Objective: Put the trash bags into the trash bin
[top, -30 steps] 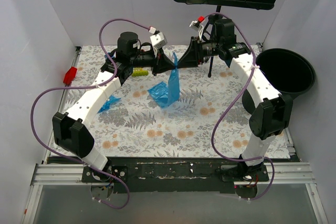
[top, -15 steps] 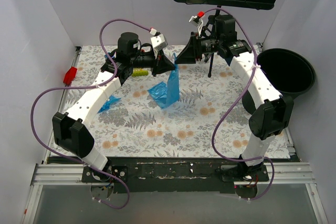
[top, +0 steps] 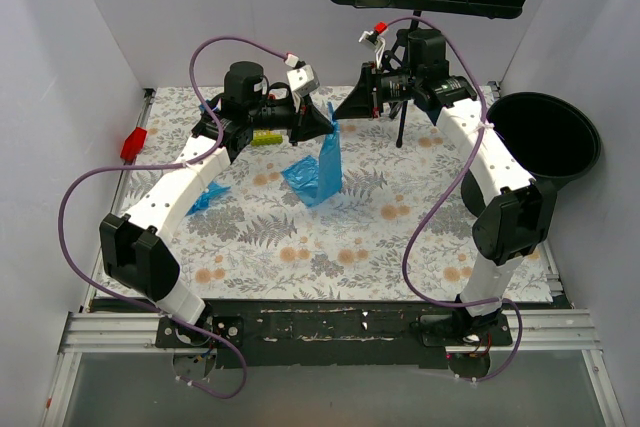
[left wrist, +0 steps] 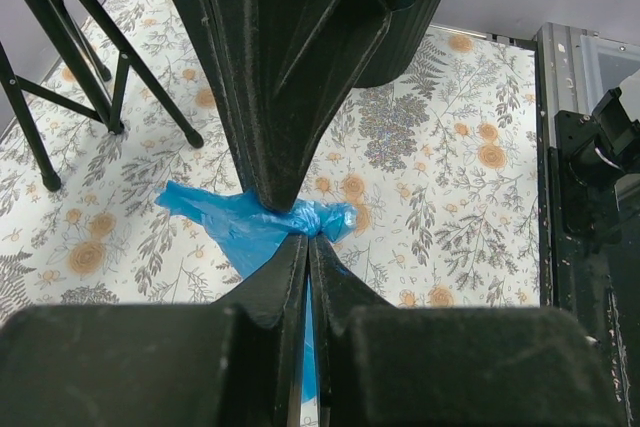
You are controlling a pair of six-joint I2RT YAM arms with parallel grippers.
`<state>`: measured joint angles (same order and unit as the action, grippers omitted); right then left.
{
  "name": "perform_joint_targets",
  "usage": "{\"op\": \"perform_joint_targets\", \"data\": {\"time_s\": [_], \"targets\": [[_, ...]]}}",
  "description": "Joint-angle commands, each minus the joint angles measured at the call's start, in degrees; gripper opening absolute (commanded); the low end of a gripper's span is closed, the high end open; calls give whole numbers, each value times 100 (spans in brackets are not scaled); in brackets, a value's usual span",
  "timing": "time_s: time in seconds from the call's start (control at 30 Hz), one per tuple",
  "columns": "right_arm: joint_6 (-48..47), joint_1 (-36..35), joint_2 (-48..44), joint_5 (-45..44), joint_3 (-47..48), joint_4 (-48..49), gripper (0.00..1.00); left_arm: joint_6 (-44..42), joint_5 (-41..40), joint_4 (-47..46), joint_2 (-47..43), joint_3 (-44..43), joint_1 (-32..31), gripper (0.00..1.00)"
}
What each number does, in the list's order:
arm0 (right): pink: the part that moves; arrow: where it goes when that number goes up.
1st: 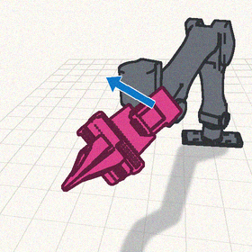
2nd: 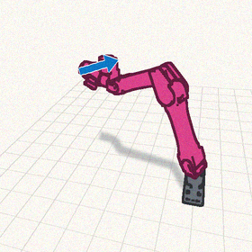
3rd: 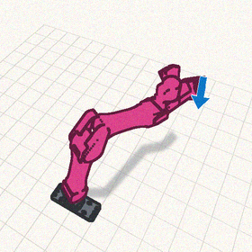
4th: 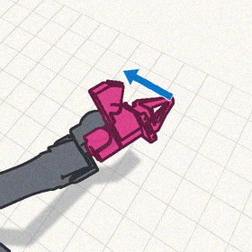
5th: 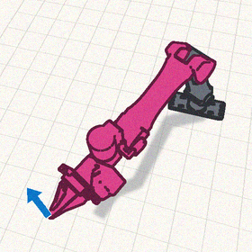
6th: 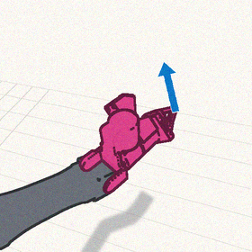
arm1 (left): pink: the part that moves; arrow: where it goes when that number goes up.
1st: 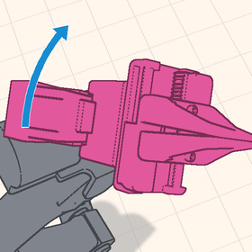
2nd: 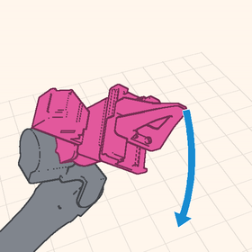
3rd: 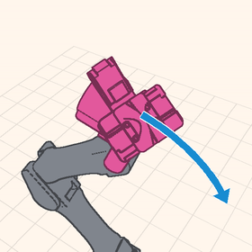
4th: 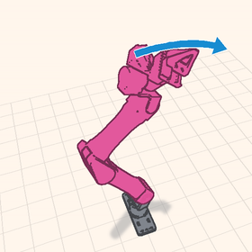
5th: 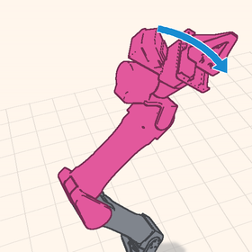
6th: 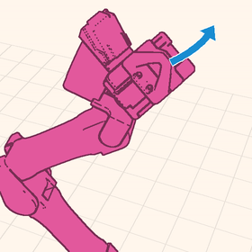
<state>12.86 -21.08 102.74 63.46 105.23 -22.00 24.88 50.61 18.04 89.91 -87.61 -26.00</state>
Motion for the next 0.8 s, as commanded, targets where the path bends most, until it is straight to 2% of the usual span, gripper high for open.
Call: {"op": "perform_joint_targets", "data": {"time_s": [0.0,0.2,0.47,0.57,0.63,0.67,0.7,0.77], "targets": [[-20,-1,-17,131,50,266,1,-10,-121,50,-228,-160,-19,0],[-179,157,-175,26,-196,126,1,-10,-508,-125,-465,86,-10,0],[-293,342,-237,-97,-337,-6,1,69,-561,-134,-536,157,-10,0],[83,359,-246,270,-302,457,1,52,-517,-108,-518,148,-10,0],[251,359,-211,456,-91,617,33,-36,-412,-3,-483,122,-10,0],[304,342,-176,474,49,627,44,-88,-359,67,-457,104,-10,0],[296,315,-140,474,137,627,54,-115,-298,120,-431,69,-10,0],[287,236,-88,378,226,557,62,-133,-219,191,-378,17,-10,0]]}}
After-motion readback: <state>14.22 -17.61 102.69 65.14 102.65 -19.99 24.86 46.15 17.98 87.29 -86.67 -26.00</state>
